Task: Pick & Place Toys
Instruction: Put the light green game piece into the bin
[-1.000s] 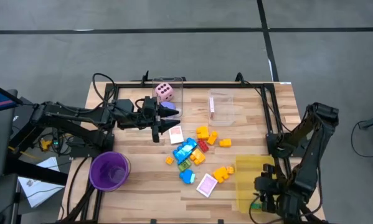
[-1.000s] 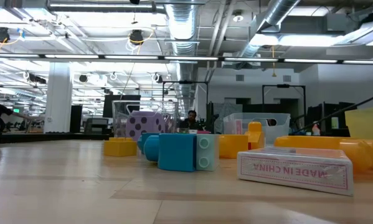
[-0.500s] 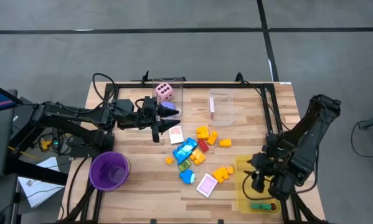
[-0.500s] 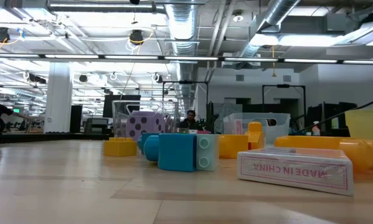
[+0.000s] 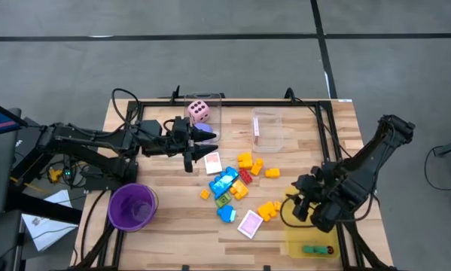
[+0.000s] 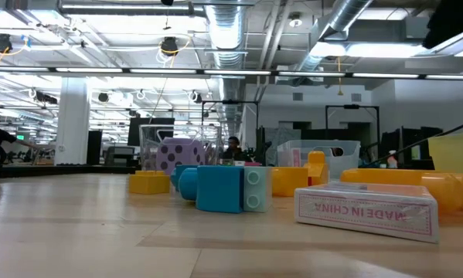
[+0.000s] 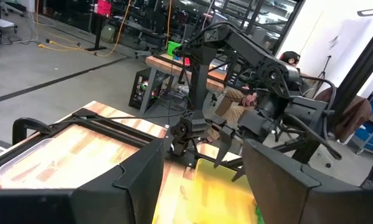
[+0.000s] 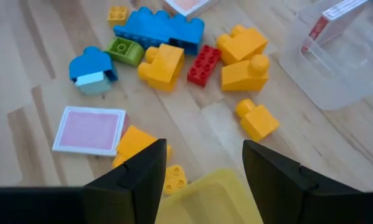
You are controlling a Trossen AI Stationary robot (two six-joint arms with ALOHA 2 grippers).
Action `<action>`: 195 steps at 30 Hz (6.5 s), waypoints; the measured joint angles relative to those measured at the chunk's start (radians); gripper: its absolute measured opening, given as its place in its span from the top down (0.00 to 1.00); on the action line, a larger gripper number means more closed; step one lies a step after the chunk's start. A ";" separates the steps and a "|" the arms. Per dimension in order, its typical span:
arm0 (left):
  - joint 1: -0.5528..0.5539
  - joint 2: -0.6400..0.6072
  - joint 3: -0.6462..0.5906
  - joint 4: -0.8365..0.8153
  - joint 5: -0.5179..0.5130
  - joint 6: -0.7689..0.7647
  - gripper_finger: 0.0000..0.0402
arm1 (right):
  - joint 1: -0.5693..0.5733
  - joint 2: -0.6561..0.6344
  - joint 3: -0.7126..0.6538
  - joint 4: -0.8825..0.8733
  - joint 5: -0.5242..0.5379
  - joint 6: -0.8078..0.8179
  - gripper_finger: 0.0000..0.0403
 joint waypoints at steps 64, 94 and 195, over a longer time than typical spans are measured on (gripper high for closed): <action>0.000 0.000 0.000 -0.002 0.000 -0.051 0.47 | -0.677 0.520 0.270 0.338 -0.584 -0.340 0.47; -0.004 0.000 -0.001 -0.003 -0.002 -0.071 0.47 | -0.712 0.598 0.372 0.220 -0.584 -0.373 0.38; -0.116 0.131 0.001 -0.285 0.102 -0.176 0.36 | -0.652 -0.033 0.092 0.652 -0.397 -0.722 0.53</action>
